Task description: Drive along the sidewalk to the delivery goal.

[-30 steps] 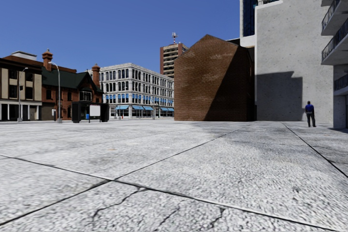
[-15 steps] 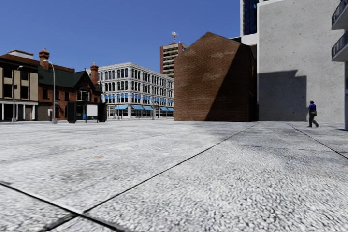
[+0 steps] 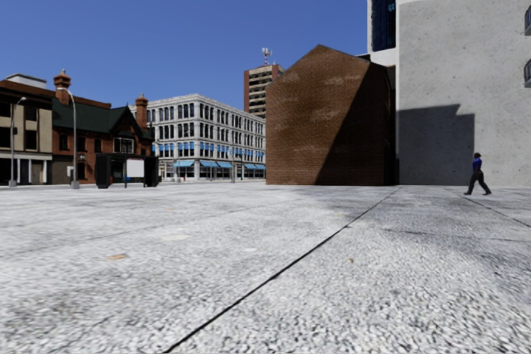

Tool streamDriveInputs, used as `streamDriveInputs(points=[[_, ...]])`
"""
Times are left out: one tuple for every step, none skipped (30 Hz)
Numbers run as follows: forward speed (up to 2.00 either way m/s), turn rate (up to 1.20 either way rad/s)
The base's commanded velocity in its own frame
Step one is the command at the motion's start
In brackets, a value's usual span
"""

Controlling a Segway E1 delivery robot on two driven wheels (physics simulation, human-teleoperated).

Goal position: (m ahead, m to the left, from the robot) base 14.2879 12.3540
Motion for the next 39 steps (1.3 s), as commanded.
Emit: streamDriveInputs(points=[[1.59,0.0],[1.59,0.0],[1.59,0.0],[1.59,0.0],[1.59,0.0],[1.59,0.0],[1.59,0.0],[1.59,0.0],[1.59,0.0],[1.59,0.0],[1.59,0.0],[1.59,0.0],[1.59,0.0],[1.59,0.0],[1.59,0.0],[1.59,0.0],[1.59,0.0],[1.59,0.0],[1.59,0.0],[1.59,0.0],[1.59,0.0],[1.59,0.0],[1.59,0.0],[1.59,0.0],[1.59,0.0],[1.59,0.0],[1.59,0.0],[1.59,0.0],[1.59,0.0],[1.59,0.0],[1.59,0.0],[1.59,0.0],[1.59,0.0],[1.59,0.0],[1.59,0.0],[1.59,0.0],[1.59,0.0],[1.59,0.0],[1.59,0.0]])
